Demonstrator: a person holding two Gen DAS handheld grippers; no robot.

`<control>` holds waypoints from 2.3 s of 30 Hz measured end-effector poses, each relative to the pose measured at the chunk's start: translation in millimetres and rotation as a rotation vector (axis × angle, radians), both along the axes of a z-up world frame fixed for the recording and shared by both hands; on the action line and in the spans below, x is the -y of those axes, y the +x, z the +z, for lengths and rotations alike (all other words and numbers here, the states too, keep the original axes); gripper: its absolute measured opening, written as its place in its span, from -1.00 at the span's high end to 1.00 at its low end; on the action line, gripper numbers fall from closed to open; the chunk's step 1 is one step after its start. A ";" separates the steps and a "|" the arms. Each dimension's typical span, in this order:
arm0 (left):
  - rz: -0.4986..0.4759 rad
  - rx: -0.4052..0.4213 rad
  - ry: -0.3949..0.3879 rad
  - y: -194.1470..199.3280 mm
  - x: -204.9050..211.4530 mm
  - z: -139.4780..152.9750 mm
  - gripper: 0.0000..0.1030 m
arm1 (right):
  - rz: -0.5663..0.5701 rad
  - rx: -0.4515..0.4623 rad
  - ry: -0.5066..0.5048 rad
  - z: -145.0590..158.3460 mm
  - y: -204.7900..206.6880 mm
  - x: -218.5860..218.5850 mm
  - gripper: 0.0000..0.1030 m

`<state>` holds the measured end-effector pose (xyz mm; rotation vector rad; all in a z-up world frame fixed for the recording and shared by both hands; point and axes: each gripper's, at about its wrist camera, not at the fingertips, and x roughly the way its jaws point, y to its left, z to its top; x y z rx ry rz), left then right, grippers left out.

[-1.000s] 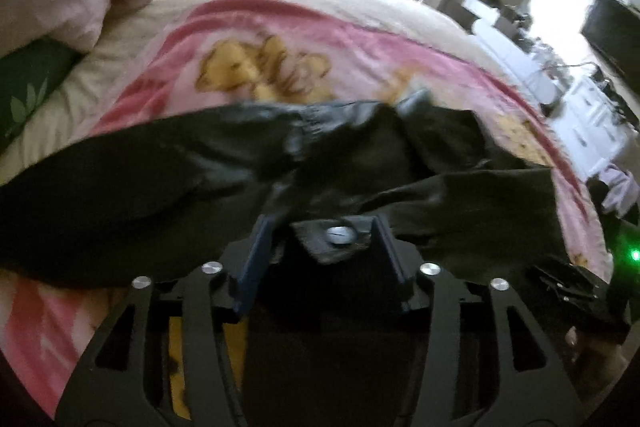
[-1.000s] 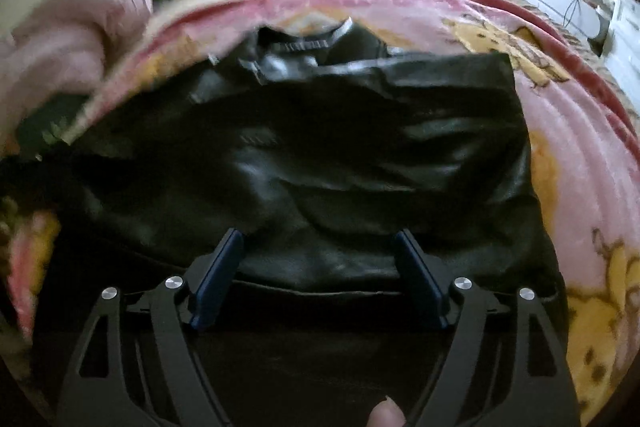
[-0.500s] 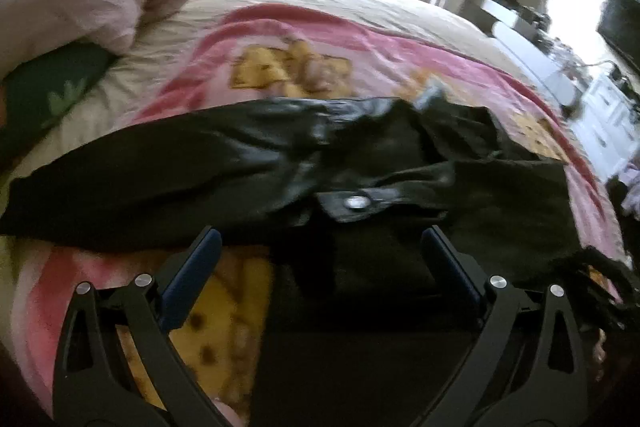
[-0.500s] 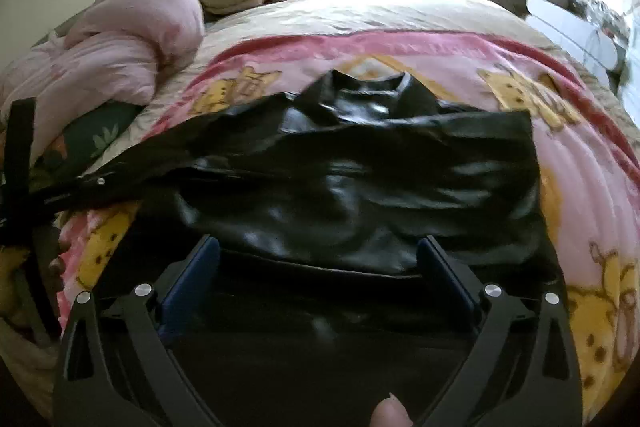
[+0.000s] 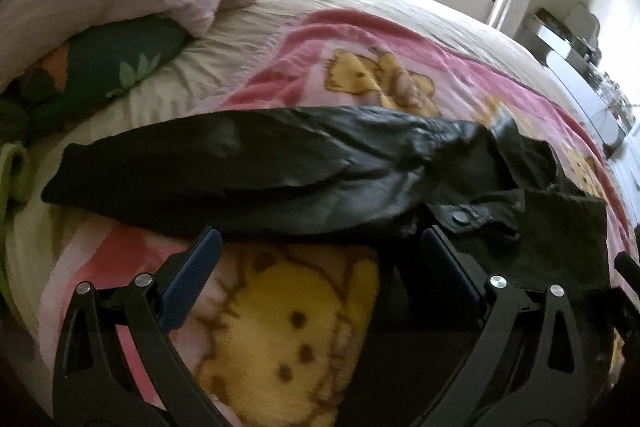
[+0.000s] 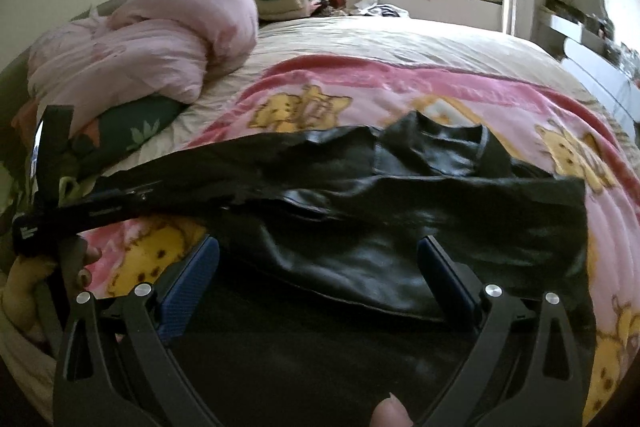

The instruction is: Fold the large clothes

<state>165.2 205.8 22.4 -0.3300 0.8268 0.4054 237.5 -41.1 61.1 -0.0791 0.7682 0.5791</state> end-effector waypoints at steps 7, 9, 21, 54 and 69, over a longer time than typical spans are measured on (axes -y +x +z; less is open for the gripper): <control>0.091 0.010 0.027 -10.9 -28.8 2.7 -0.82 | 0.080 0.032 -0.020 7.1 -0.4 -48.8 -0.91; 0.117 0.014 0.018 -15.3 -38.5 3.1 -0.82 | 0.096 0.042 -0.027 8.3 -0.9 -59.8 -0.91; 0.286 0.002 0.019 -37.2 -93.9 0.4 -0.82 | 0.198 0.042 -0.045 -1.3 -6.2 -129.0 -0.91; 0.568 0.136 -0.259 -75.2 -210.7 -43.7 0.90 | 0.077 -0.054 0.041 -17.6 -1.4 -89.8 -0.91; 0.269 0.460 -0.086 -71.6 -115.0 107.5 1.00 | -0.153 -0.052 0.089 -4.1 -21.3 49.1 -0.91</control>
